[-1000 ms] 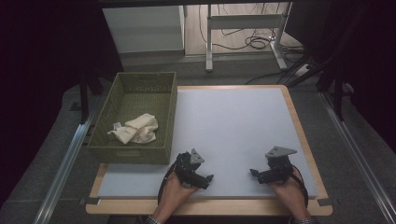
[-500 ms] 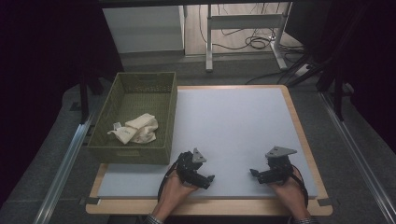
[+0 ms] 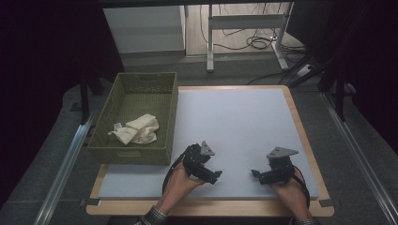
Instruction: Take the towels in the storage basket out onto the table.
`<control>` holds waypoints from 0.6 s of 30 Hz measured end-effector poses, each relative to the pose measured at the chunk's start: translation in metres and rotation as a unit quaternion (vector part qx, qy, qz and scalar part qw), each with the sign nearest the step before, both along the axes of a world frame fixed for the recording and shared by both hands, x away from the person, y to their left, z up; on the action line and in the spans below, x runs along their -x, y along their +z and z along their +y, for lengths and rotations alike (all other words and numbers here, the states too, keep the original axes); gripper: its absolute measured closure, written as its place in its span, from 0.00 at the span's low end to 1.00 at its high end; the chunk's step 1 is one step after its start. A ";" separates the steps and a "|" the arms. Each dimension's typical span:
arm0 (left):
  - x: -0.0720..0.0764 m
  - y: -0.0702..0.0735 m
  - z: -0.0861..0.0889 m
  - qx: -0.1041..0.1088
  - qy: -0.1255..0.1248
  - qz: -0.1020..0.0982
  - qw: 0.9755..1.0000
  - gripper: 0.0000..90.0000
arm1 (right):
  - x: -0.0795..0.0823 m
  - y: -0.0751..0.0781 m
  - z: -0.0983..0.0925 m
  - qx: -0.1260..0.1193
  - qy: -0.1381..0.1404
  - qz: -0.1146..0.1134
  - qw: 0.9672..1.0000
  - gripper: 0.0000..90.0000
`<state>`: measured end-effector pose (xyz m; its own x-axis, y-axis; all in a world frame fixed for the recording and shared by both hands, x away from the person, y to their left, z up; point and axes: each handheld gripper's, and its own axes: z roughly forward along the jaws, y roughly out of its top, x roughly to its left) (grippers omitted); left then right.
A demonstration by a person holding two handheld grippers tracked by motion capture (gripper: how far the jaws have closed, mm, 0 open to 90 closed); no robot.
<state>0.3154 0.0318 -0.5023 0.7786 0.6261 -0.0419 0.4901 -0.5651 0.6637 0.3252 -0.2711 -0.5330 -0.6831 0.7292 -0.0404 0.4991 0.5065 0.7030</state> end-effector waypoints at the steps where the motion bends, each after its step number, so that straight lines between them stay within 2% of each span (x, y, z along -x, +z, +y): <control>1: -0.001 0.002 0.000 0.001 0.000 0.002 1.000 0.02 | 0.000 0.000 0.000 0.000 0.000 0.000 1.000 0.03; 7: -0.010 0.018 -0.002 0.012 -0.007 0.008 1.000 0.02 | 0.000 0.000 0.000 0.000 -0.001 0.000 1.000 0.03; 11: -0.014 0.026 -0.003 0.008 -0.009 0.008 1.000 0.03 | 0.000 0.000 0.000 0.000 -0.001 0.000 1.000 0.03; 18: -0.026 0.044 0.002 0.022 -0.007 0.018 1.000 0.03 | 0.000 0.000 0.000 0.001 0.001 0.001 1.000 0.03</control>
